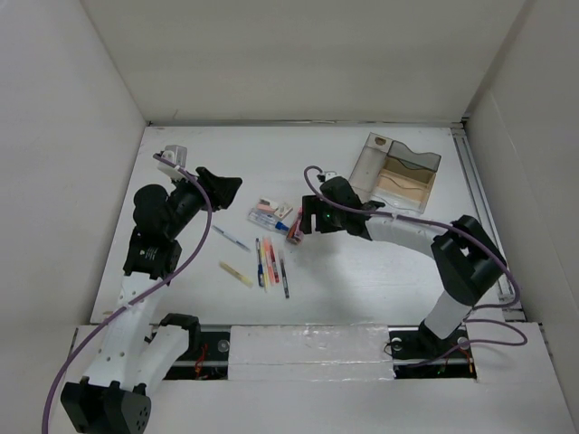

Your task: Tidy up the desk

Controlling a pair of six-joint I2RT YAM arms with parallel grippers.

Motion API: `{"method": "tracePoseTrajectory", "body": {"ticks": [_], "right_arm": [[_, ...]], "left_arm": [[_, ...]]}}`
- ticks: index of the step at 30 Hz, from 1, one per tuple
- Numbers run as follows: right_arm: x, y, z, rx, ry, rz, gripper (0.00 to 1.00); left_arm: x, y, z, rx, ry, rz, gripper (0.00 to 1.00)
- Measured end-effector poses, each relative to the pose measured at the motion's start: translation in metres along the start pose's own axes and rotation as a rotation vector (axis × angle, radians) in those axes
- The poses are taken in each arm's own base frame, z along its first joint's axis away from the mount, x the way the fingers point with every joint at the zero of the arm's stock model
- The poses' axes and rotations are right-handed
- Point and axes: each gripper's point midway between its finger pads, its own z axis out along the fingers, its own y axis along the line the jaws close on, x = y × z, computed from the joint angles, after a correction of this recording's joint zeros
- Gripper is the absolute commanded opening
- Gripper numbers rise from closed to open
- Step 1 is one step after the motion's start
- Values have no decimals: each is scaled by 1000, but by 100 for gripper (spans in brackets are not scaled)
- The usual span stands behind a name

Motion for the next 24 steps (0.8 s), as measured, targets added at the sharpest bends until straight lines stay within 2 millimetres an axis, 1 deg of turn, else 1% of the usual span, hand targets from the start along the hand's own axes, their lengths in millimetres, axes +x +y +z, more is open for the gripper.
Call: {"method": "tracePoseTrajectory", "body": {"ticks": [7, 11, 15, 19, 21, 24], "right_arm": [[-3, 15, 22, -50, 34, 22, 80], [0, 19, 29, -63, 52, 47, 79], [3, 20, 40, -70, 67, 76, 75], [8, 17, 47, -68, 87, 110, 66], [7, 14, 47, -64, 86, 125, 64], [6, 7, 45, -56, 69, 145, 52]], "left_arm": [[4, 3, 4, -5, 18, -8, 51], [6, 4, 5, -4, 23, -10, 51], [6, 4, 5, -4, 23, -10, 51], [6, 4, 5, -3, 24, -10, 51], [6, 4, 5, -3, 24, -9, 51], [6, 4, 5, -3, 24, -10, 51]]}}
